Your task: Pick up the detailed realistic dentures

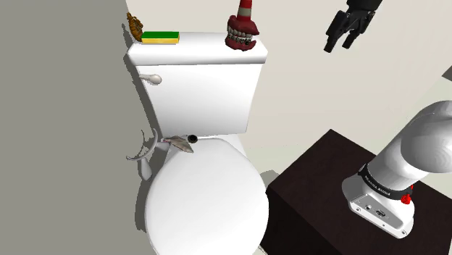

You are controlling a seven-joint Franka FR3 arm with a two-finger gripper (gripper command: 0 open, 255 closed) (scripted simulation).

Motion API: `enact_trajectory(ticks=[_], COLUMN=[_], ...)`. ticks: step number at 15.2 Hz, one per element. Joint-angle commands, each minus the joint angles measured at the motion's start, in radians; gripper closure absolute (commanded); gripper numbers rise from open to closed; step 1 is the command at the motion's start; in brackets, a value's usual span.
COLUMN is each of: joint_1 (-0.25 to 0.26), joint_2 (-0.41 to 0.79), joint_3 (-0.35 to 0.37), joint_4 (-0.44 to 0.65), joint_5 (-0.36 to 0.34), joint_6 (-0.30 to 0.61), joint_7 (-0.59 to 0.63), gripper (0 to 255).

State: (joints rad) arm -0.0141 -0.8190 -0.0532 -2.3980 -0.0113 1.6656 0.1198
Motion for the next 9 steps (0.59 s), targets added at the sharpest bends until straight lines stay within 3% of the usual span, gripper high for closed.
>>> enact_trajectory(ticks=[1,9], joint_1=[0.000,0.069], joint_2=[0.000,0.310], joint_3=[0.000,-0.025], joint_4=[0.000,0.247], joint_5=[0.000,0.088], joint_6=[0.000,0.069], joint_7=[0.000,-0.065], gripper=[0,0])
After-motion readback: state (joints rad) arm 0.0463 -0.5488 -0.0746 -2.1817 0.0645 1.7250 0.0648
